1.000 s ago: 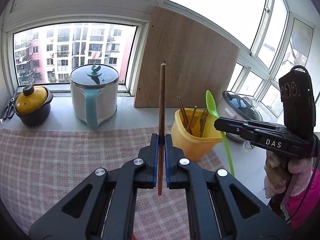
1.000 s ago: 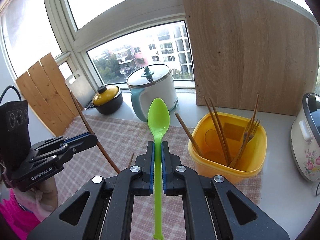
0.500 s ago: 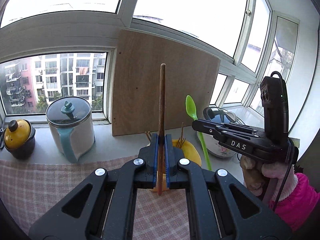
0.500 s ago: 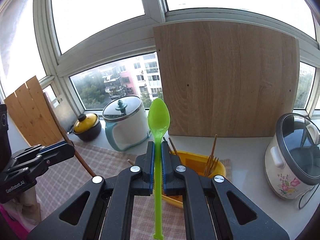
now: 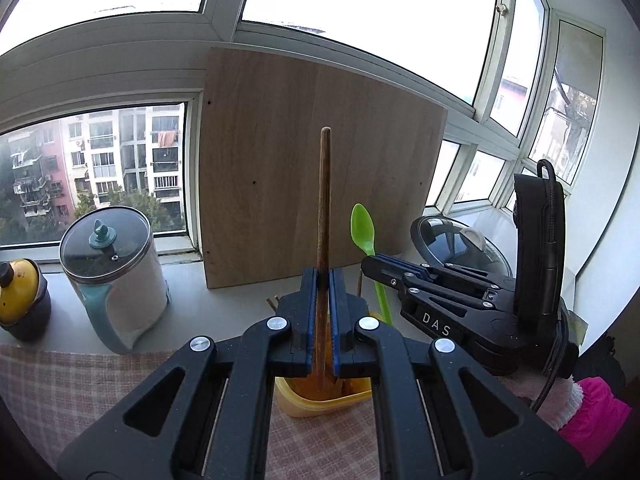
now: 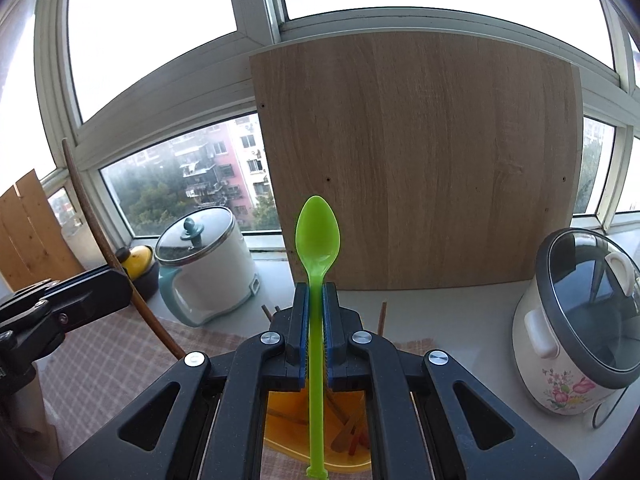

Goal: Organize utensils
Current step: 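Open both tools to drop the green spoon and chopstick into the container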

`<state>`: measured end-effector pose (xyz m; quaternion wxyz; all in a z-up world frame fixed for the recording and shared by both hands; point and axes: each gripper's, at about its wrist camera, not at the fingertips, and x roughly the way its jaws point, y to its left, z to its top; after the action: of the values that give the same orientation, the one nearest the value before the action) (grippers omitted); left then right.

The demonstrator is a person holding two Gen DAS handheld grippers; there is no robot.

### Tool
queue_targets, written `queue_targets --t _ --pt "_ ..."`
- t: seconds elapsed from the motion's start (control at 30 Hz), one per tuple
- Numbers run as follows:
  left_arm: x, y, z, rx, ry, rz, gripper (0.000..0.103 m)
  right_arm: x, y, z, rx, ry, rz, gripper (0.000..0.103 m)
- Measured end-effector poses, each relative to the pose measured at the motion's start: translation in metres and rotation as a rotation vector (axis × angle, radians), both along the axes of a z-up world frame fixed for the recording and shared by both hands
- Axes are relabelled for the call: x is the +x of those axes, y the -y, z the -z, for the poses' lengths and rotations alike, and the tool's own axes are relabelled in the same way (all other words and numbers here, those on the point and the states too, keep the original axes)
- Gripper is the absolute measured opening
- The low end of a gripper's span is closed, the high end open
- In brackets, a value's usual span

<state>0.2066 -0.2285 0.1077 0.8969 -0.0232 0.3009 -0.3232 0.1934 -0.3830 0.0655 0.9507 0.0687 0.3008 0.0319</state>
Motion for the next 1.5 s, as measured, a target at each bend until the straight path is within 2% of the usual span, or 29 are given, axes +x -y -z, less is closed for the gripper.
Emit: queue_targets --t 0.4,0.97,1.0,1.03,1.07,1.13,1.4,1.5 --pt "0.019 0.009 0.03 0.037 -0.059 -0.011 0.004 0.016 0.012 0.022 -0.01 0.001 0.03 0.005" --pt "0.019 0.006 0.042 0.057 -0.11 0.007 0.005 0.01 0.018 0.041 0.018 -0.057 0.038 0.005" --pt "0.018 0.006 0.043 0.059 -0.111 0.008 0.014 0.008 0.018 0.041 0.016 -0.061 0.039 0.006" --pt "0.017 0.005 0.043 0.061 -0.11 0.008 0.019 0.006 0.018 0.041 0.015 -0.064 0.041 0.013" --pt "0.016 0.004 0.043 0.061 -0.107 0.008 0.024 0.004 0.018 0.041 0.018 -0.065 0.042 0.024" --pt "0.014 0.002 0.043 0.065 -0.104 0.007 0.024 -0.002 0.019 0.04 0.024 -0.059 0.041 0.034" --pt "0.001 -0.013 0.039 0.058 -0.098 0.004 0.024 -0.019 0.019 0.035 0.048 -0.057 0.05 0.035" --pt "-0.004 -0.022 0.036 0.058 -0.09 0.001 0.024 -0.027 0.018 0.031 0.06 -0.051 0.058 0.04"
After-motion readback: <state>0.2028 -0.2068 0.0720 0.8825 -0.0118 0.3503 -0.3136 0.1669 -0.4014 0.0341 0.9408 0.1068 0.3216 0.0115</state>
